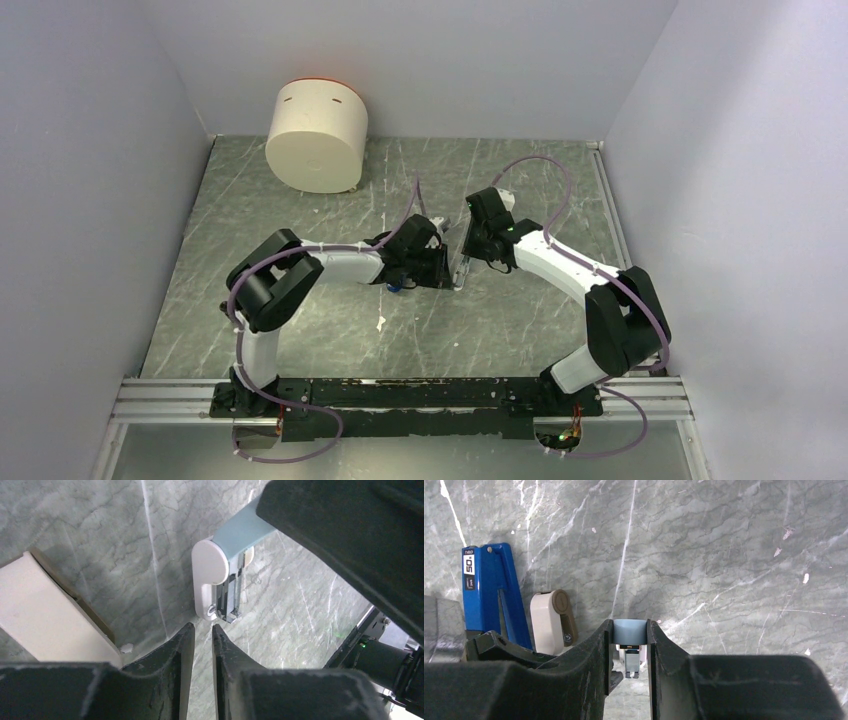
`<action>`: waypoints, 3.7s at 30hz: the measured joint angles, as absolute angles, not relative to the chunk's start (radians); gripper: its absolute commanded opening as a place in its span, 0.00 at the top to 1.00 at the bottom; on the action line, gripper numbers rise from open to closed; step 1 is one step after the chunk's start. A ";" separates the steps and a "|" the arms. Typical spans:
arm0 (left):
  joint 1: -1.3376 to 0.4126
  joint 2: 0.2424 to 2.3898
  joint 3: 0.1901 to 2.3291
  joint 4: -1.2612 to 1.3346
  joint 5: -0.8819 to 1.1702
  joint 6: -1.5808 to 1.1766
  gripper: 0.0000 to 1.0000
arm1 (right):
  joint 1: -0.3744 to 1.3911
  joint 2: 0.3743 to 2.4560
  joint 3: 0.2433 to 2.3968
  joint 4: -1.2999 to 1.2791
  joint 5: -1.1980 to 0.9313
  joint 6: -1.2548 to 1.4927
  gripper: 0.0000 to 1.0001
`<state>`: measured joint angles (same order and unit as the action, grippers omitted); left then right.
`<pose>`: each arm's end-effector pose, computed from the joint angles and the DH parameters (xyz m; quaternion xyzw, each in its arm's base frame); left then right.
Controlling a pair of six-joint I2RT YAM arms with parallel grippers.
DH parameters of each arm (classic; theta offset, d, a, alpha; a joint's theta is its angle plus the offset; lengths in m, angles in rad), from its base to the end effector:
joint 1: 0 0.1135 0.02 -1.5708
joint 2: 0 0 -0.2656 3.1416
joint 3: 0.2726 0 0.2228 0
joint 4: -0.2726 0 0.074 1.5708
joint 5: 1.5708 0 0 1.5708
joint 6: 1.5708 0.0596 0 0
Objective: Load the staples into the stapler
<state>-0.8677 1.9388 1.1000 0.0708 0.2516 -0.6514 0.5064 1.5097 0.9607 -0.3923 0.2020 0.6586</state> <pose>0.2462 -0.3135 0.1503 0.1473 0.9026 -0.3507 0.2015 0.2647 0.1331 0.2108 0.1031 0.9409 0.0894 0.3100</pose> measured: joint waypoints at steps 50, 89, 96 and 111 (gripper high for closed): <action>-0.851 1.959 1.096 0.089 0.211 -0.741 0.83 | 0.651 1.522 0.869 -0.427 0.195 0.721 0.85; -0.818 1.532 1.078 -0.212 -0.184 -0.641 0.81 | 0.702 1.629 0.948 -0.489 0.284 0.719 0.70; -0.809 1.490 1.078 -0.223 -0.207 -0.631 0.80 | 0.683 1.628 0.994 -0.507 0.300 0.709 0.50; -0.794 1.368 1.032 -0.247 -0.223 -0.619 0.57 | 0.674 1.583 1.012 -0.510 0.300 0.674 0.44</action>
<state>-0.7944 1.3678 1.0321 -0.2466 -0.2226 -0.6189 0.6743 1.5829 1.0119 -0.5102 0.2996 0.6743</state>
